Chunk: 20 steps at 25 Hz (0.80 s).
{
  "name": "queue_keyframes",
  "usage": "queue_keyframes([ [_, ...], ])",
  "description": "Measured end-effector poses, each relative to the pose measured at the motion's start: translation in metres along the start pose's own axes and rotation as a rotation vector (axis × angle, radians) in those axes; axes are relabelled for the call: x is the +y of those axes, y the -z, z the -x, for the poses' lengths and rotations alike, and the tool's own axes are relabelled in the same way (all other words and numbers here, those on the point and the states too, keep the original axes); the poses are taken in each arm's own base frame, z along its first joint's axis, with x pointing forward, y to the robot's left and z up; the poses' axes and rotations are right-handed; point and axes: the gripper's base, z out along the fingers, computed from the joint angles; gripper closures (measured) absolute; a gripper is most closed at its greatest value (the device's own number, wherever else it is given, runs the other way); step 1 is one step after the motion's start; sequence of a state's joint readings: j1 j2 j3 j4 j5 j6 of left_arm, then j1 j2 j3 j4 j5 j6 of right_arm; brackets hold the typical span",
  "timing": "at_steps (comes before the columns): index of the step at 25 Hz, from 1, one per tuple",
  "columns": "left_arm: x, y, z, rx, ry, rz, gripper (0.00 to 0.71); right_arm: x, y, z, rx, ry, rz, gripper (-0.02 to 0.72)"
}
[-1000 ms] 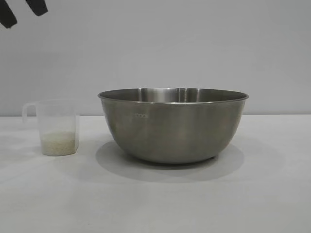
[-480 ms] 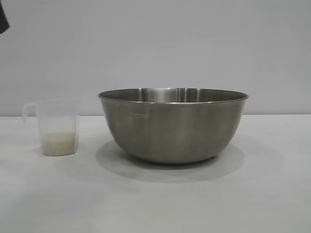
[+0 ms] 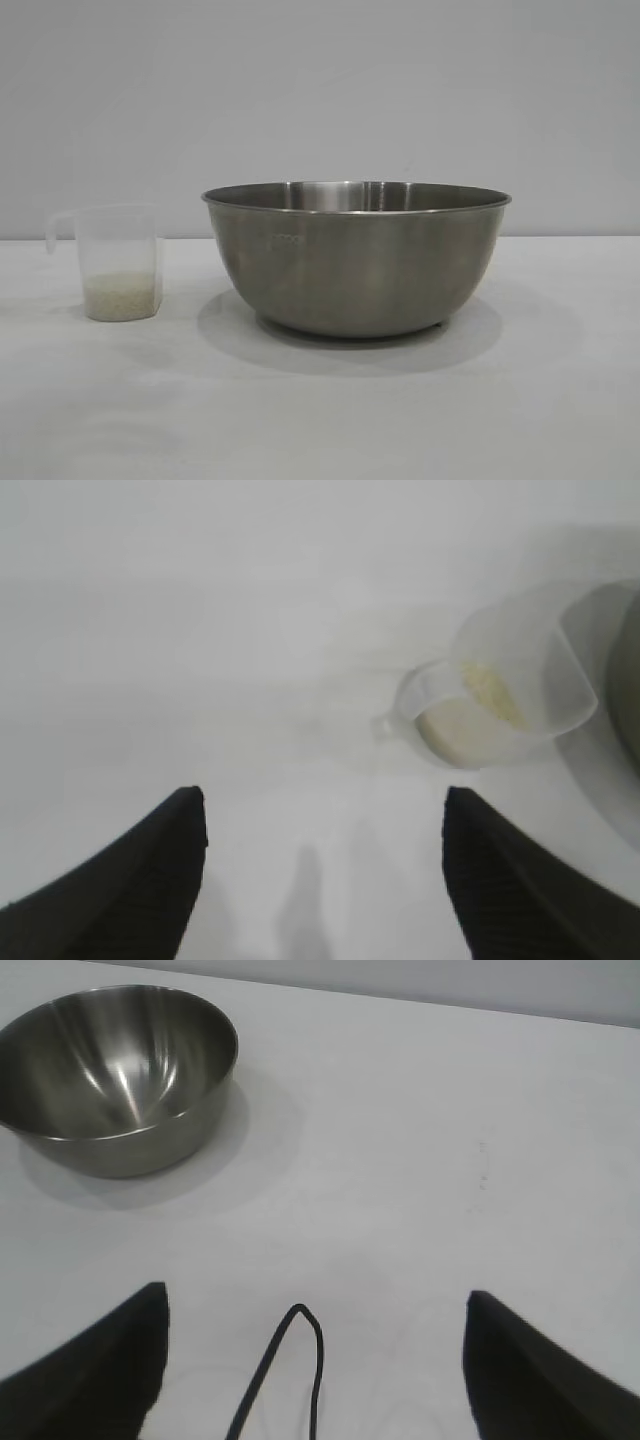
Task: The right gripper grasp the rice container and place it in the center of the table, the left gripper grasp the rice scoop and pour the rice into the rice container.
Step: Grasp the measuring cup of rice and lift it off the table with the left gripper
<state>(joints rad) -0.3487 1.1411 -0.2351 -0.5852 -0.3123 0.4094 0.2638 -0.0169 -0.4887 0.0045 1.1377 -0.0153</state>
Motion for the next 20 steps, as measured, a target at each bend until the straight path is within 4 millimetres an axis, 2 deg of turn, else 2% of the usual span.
queue_keyframes([
  [4, -0.002, 0.007, -0.014, -0.093, -0.009, 0.012, 0.272, 0.0, 0.0, 0.0, 0.0, 0.0, 0.0, 0.126],
  [12, 0.008, 0.012, -0.034, -0.233, 0.005, 0.06, 0.272, 0.0, 0.0, 0.0, 0.0, 0.0, 0.0, 0.126],
  [17, 0.003, -0.004, -0.042, -0.251, -0.026, 0.04, 0.272, 0.0, 0.0, 0.0, 0.0, 0.0, 0.0, 0.126],
  [20, 0.0, -0.018, -0.056, -0.176, -0.029, 0.028, 0.272, 0.0, 0.0, 0.0, 0.0, 0.0, 0.0, 0.126],
])
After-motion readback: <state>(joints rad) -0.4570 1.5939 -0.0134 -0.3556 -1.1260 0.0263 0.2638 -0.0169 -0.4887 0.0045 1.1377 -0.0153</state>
